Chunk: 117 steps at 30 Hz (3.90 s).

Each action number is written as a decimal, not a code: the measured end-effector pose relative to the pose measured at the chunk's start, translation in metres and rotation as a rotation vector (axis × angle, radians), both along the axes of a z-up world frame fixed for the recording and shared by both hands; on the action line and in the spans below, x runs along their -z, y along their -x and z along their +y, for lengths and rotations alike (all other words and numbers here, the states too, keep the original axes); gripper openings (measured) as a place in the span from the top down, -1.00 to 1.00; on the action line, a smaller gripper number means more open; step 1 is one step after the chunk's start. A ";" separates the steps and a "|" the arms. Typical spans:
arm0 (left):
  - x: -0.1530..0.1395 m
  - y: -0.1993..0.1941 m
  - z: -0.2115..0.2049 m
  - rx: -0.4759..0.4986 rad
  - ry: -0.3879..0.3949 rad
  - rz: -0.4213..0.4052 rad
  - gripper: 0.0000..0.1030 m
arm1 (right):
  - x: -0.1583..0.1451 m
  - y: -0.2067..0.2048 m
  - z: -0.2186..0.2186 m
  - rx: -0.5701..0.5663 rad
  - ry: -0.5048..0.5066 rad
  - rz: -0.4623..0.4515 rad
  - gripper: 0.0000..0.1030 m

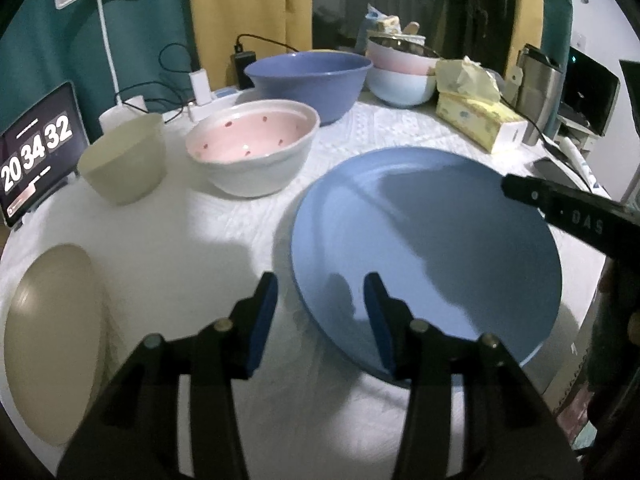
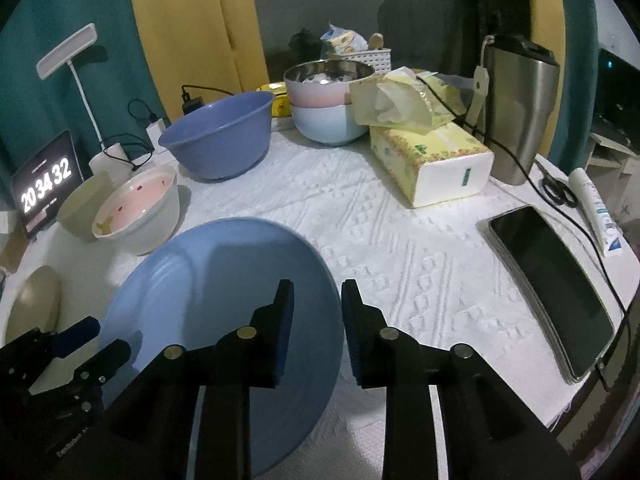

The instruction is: Organize plates and bowls

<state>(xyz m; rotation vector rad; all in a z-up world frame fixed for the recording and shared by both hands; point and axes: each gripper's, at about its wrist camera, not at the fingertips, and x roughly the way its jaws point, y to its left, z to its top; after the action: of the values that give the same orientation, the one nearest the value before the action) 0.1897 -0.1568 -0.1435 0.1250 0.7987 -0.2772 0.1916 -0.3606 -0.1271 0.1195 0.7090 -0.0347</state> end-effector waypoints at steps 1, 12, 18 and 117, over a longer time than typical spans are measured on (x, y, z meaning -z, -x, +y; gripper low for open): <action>-0.001 0.001 0.001 -0.002 0.001 -0.003 0.10 | 0.000 0.000 0.001 -0.005 0.001 0.001 0.40; -0.013 0.013 0.022 -0.031 0.031 -0.046 0.10 | -0.006 0.009 0.016 -0.008 0.032 -0.001 0.22; -0.019 0.019 0.036 -0.048 0.049 -0.067 0.10 | -0.010 0.014 0.035 -0.039 0.047 -0.008 0.22; 0.017 0.046 0.312 -0.584 0.104 -0.043 -0.25 | 0.016 -0.012 0.317 -0.508 0.163 0.108 0.22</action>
<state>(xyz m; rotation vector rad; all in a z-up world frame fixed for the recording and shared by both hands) 0.1438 0.1553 -0.1608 -0.1997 0.7436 0.2358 0.2032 -0.0440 -0.1431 -0.2216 0.8247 0.3885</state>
